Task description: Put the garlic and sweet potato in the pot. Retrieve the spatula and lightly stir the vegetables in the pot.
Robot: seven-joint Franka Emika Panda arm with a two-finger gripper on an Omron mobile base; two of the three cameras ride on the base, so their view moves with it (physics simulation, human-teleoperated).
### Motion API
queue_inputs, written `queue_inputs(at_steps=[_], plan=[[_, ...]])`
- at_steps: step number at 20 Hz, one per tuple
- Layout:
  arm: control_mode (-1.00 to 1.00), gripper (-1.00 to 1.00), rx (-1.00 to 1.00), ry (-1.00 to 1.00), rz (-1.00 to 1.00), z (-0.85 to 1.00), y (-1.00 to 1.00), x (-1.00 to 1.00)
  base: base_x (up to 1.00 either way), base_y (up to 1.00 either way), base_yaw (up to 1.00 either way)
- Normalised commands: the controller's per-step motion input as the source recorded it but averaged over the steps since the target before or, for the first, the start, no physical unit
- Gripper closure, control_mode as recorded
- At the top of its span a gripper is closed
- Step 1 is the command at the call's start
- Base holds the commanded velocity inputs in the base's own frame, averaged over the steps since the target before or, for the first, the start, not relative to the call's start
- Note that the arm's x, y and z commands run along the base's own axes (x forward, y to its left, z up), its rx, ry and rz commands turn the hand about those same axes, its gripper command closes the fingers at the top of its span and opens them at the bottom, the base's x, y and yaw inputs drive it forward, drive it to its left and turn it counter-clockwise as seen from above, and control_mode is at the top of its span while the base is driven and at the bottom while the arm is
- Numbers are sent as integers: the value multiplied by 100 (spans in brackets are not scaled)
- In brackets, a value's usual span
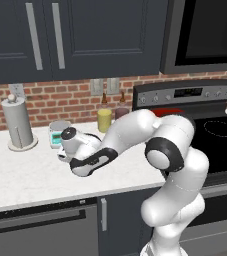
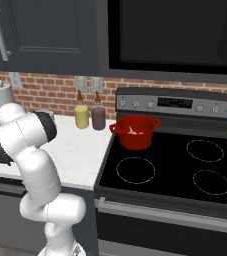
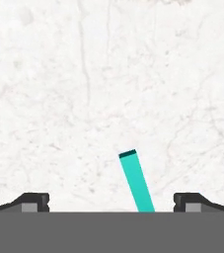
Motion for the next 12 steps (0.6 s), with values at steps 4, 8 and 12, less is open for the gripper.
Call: queue_inputs(at_steps=[4, 8, 12], plan=[[-100, -100, 0, 0, 1, -17, 2, 23, 0, 0, 0], [-100, -100, -1, 0, 3, -28, 0, 4, 0, 0, 0], [-100, -100, -1, 0, 4, -30, 0, 0, 0, 0, 0]])
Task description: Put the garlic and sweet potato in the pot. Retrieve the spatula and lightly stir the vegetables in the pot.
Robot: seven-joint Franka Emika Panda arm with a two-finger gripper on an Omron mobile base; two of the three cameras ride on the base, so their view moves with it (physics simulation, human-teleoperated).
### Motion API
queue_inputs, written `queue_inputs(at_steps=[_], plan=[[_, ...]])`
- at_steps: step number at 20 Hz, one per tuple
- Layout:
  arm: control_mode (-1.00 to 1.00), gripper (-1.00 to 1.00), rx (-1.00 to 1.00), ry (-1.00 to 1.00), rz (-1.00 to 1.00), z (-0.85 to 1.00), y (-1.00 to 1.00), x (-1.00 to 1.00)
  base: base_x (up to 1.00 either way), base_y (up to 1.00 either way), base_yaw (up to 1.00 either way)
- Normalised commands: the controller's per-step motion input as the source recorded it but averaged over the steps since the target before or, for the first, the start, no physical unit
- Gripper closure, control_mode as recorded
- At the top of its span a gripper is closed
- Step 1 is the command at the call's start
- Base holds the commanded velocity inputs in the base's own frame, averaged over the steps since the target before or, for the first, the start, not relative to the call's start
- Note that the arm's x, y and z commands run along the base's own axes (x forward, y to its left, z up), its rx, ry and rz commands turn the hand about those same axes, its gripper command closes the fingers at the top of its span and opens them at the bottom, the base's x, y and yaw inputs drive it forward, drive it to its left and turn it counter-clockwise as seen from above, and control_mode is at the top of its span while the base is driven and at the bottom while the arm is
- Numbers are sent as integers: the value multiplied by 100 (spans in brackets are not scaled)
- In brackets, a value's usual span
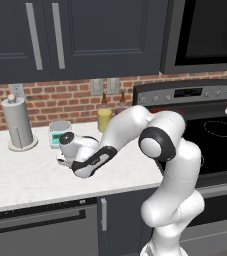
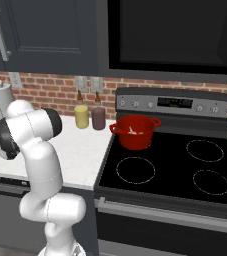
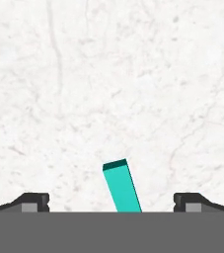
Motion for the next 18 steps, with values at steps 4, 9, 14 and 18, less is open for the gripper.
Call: queue_inputs(at_steps=[4, 9, 14, 18], plan=[[-100, -100, 0, 0, 4, -21, 1, 0, 0, 0, 0], [-100, -100, 0, 0, 4, -21, 0, 0, 0, 0, 0], [-100, -100, 0, 0, 5, -31, 0, 0, 0, 0, 0], [-100, 100, -2, 0, 4, -51, 0, -15, 0, 0, 0]])
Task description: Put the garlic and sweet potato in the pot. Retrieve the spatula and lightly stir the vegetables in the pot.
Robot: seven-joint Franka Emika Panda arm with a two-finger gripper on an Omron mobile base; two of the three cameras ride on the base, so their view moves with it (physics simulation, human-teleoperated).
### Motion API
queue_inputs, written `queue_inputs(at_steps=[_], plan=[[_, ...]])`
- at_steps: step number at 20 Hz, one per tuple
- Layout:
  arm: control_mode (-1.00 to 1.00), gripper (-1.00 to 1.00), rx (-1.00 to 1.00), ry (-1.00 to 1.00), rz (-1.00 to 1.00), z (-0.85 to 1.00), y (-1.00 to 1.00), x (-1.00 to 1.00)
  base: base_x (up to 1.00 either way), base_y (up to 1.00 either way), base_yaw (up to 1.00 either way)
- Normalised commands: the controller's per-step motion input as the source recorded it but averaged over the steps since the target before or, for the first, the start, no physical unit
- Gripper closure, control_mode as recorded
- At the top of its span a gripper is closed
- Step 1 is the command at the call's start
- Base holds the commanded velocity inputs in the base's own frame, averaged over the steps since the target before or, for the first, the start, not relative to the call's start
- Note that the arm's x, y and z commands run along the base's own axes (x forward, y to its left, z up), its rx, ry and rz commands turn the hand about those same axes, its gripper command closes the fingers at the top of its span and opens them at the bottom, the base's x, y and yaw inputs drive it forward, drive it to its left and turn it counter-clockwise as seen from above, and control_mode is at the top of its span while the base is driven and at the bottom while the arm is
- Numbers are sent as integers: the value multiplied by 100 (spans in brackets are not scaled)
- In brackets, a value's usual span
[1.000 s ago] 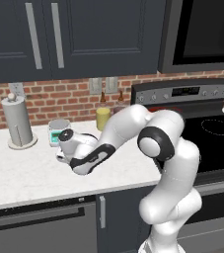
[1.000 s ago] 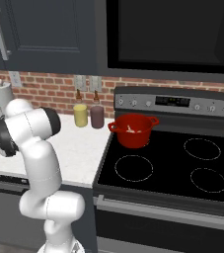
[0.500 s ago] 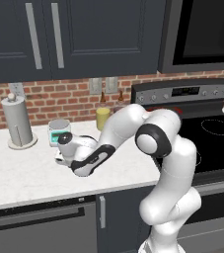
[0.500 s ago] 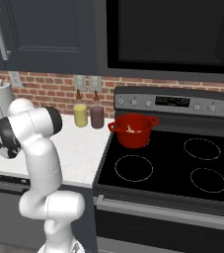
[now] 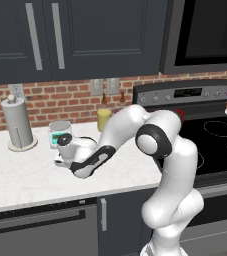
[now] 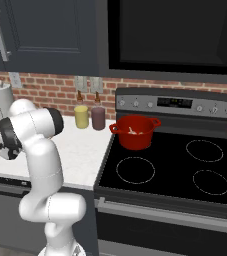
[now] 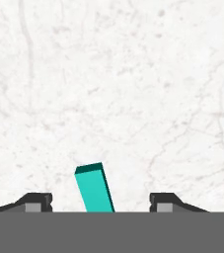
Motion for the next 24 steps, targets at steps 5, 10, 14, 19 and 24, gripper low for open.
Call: queue_inputs(at_steps=[5, 10, 14, 19, 24], plan=[[-100, 100, 0, -2, 3, -44, 0, -52, 0, 0, 0], [-100, 100, 0, -11, 1, -18, 0, -82, 0, 0, 0], [-100, 100, 0, -10, 0, 1, 0, -53, 0, 0, 0], [-100, 100, 6, -7, 0, 52, 0, -4, 0, 0, 0], [-100, 100, 24, -3, 0, 100, 0, -9, 0, 0, 0]])
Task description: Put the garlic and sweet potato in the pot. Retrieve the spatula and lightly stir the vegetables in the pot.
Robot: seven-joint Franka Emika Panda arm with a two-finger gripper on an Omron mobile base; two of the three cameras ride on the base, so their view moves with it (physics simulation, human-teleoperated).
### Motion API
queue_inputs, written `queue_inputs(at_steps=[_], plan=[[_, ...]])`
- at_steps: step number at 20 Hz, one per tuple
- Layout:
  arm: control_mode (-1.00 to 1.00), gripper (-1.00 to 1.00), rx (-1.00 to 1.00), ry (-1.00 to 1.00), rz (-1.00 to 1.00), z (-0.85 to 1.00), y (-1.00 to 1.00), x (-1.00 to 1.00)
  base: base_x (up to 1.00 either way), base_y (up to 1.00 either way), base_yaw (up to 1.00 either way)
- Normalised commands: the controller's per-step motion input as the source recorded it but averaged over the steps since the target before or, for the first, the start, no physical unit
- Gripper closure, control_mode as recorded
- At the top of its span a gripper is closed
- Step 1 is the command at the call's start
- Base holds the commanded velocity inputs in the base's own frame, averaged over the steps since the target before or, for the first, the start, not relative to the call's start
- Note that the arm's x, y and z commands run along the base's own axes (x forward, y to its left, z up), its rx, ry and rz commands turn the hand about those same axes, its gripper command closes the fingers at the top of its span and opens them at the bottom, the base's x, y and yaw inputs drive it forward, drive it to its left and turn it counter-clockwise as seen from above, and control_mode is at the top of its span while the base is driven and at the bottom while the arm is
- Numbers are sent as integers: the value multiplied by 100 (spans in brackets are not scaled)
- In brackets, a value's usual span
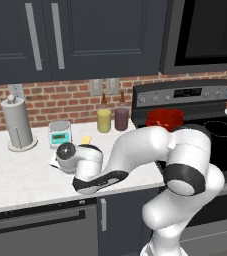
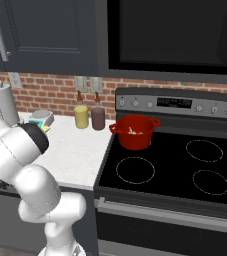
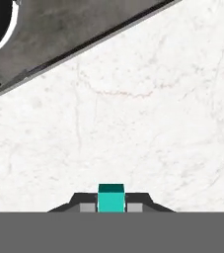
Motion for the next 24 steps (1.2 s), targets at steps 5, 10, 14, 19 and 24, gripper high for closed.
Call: queue_inputs(at_steps=[5, 10, 14, 19, 24], plan=[[-100, 100, 37, 7, -4, 100, 0, -5, 0, 0, 0], [-100, 100, 40, 19, -17, 100, 0, -1, 0, 0, 0], [-100, 100, 42, 25, -35, 100, 0, -12, 0, 0, 0], [-100, 100, 44, 30, -49, 85, 0, -20, 0, 0, 0], [-100, 100, 41, 29, -59, 48, -18, -12, 0, 0, 0]])
